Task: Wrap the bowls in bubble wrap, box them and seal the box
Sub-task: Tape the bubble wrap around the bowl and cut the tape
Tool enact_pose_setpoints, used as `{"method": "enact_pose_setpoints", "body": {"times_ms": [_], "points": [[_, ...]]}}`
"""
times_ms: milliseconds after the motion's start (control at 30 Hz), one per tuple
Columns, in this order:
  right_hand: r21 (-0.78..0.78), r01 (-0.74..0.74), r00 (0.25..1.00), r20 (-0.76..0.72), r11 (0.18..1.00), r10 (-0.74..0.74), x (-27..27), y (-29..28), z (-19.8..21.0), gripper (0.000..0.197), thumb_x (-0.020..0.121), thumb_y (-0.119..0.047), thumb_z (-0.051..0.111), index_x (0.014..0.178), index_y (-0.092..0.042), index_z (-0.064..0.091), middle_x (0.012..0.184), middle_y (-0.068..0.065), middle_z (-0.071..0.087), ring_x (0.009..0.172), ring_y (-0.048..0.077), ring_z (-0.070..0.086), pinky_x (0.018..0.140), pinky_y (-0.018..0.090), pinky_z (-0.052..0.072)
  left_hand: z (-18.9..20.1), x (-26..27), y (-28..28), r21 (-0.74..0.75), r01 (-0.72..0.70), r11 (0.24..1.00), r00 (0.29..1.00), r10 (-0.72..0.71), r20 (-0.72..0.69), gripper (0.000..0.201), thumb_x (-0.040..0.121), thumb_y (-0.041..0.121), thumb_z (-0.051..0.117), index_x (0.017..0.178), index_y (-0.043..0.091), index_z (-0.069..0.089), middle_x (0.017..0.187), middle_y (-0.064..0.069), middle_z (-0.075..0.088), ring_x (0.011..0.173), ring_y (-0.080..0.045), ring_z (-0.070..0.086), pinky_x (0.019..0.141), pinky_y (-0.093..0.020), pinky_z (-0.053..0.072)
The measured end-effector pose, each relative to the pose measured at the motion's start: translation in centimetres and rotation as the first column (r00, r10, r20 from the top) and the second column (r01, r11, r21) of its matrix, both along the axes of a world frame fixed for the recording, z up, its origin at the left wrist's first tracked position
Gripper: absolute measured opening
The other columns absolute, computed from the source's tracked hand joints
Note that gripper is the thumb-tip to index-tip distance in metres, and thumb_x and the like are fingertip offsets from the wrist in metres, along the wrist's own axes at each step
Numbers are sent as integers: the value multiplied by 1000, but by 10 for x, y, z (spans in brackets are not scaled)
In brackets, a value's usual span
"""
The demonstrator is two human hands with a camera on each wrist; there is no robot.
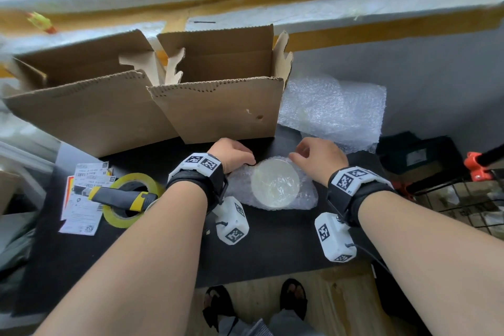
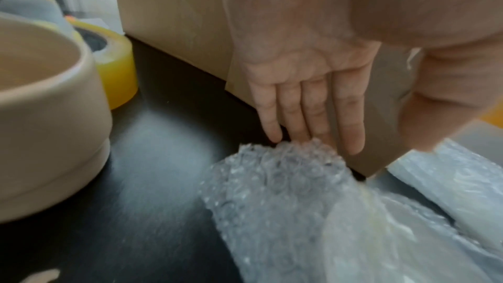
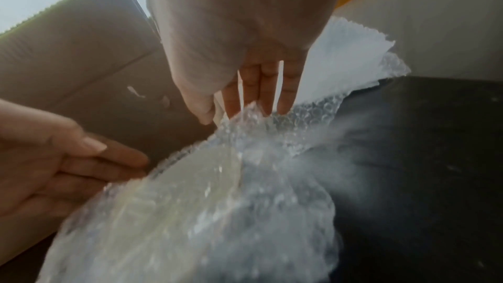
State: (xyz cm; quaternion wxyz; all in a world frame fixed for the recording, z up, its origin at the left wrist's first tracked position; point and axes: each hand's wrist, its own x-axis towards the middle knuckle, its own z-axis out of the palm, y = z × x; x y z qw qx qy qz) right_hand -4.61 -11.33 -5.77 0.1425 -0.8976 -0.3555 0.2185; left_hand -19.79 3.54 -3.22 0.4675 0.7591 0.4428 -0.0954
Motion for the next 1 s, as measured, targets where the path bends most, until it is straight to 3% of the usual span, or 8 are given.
{"method": "enact_pose_setpoints", "body": {"times_ms": [133, 233, 367, 500, 700, 800, 867, 1000], "points": [[51, 18, 998, 63, 999, -21, 10, -1, 16, 19, 91, -34, 56, 101, -23, 67, 102, 0, 67, 96, 23, 61, 79, 32, 48, 8, 7, 2, 31, 1, 1000, 1000, -1, -4, 18, 86, 16, 64, 102, 19, 72, 95, -5, 71, 93, -20, 68, 83, -29, 55], [77, 36, 987, 152, 996, -47, 25, -5, 20, 20, 90, -24, 54, 104, -22, 68, 107, 0, 63, 105, 23, 56, 81, 33, 46, 8, 15, 4, 6, -24, 1000, 999, 24, 39, 16, 88, 13, 61, 97, 17, 72, 97, -10, 73, 95, -20, 69, 76, -28, 55], [81, 50, 972, 225, 995, -67, 48, -11, 12, 40, 88, -14, 57, 127, -24, 56, 130, -1, 53, 122, 21, 43, 91, 37, 43, 2, 26, 3, -14, -42, 999, 997, 43, 59, 17, 88, 10, 61, 100, 13, 71, 102, -14, 72, 93, -23, 69, 69, -24, 50], [13, 56, 960, 273, 998, -58, 64, -11, -1, 52, 91, -15, 57, 140, -25, 45, 143, -3, 46, 129, 22, 38, 98, 38, 40, -9, 37, -1, -43, -36, 998, 996, 39, 78, 16, 90, 10, 59, 103, 14, 69, 105, -12, 72, 88, -17, 66, 82, -31, 53], [-21, 122, 943, 314, 992, -109, 73, -1, -13, 29, 94, -19, 52, 119, -26, 65, 114, 1, 64, 116, 24, 45, 79, 34, 41, -20, 44, 3, -21, -23, 1000, 998, 24, 53, 20, 86, 17, 67, 105, 16, 70, 97, -7, 71, 84, -18, 64, 81, -31, 53], [-39, 93, 945, 317, 995, -76, 72, 2, -13, 20, 95, -25, 53, 104, -23, 71, 104, 2, 64, 110, 23, 48, 74, 33, 39, -21, 42, 3, -34, 185, 982, 981, -187, -52, 34, 79, 25, 77, 111, 20, 68, 103, 2, 69, 96, -15, 65, 86, -27, 51], [21, 27, 948, 316, 999, -32, 66, 3, -11, 20, 95, -30, 54, 102, -20, 70, 103, 2, 62, 104, 23, 51, 75, 32, 42, -23, 41, 0, -59, 346, 937, 916, -350, -196, 42, 78, 29, 78, 117, 19, 65, 108, 3, 68, 100, -15, 64, 88, -26, 50], [118, -80, 995, 76, 990, 72, 44, 9, -8, 24, 91, -43, 57, 92, -21, 67, 88, -2, 65, 84, 19, 60, 74, 29, 48, -28, 39, -1, -55, 364, 930, 890, -365, -275, 45, 81, 32, 75, 122, 17, 63, 110, -1, 67, 99, -17, 63, 81, -27, 51]]}}
